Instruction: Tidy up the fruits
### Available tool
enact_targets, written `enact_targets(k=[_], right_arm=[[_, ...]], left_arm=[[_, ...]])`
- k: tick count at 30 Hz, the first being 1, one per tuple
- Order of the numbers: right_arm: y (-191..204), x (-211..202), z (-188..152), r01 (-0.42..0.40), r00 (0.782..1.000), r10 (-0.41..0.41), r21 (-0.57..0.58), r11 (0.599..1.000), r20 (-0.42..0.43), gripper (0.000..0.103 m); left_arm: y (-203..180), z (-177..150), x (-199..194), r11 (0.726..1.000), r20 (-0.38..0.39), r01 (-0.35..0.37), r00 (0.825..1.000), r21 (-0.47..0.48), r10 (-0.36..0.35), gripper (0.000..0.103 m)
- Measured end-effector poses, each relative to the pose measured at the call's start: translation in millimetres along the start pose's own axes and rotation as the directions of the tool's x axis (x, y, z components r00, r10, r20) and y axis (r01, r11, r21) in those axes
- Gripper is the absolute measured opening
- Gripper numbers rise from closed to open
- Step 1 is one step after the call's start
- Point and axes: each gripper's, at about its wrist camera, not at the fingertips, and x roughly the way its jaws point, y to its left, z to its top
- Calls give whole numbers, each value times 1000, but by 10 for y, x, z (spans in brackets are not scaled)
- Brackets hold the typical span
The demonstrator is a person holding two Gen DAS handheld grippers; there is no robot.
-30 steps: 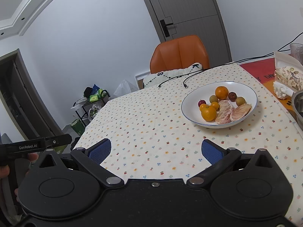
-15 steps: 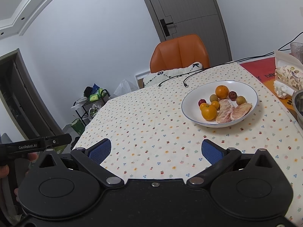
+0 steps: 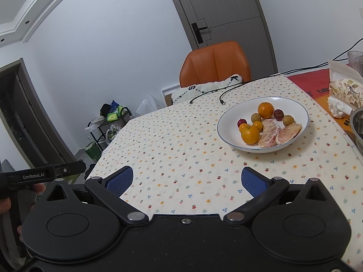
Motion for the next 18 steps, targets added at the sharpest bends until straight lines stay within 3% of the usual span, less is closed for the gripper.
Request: enact_targets(k=[18], right_arm=[[4, 4, -5, 1, 1000, -1, 0, 1000, -3, 103]], left_arm=[[-1, -13, -10, 1000, 10, -7, 1000, 10, 7, 97]])
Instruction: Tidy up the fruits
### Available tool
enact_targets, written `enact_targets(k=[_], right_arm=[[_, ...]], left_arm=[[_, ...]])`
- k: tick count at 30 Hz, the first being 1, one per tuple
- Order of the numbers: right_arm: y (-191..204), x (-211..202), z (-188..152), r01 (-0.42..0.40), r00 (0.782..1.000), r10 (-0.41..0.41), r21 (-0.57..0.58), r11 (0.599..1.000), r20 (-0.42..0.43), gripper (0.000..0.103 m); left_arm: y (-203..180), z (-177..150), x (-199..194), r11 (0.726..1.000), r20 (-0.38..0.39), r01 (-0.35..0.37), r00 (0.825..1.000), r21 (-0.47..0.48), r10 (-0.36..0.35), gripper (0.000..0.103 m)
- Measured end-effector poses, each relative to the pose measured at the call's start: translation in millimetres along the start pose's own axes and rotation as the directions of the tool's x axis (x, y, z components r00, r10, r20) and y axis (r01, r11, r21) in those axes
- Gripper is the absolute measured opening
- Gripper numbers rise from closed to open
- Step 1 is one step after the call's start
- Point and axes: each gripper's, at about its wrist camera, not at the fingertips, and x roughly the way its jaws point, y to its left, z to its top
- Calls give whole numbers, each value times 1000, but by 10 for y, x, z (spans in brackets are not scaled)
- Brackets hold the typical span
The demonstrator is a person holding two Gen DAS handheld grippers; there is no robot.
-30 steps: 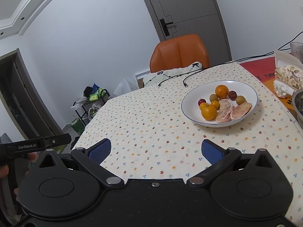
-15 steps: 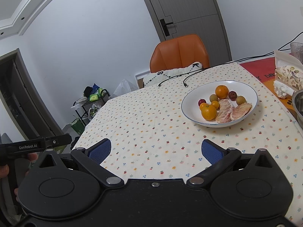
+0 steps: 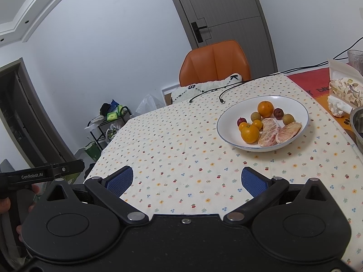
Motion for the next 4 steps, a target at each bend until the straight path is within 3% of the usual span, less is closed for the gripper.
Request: enact_targets(k=[4], right_arm=[[3, 2, -6, 0, 1000, 0, 1, 1000, -1, 103]], left_arm=[[2, 5, 10, 1000, -5, 1, 1000, -1, -1, 97]])
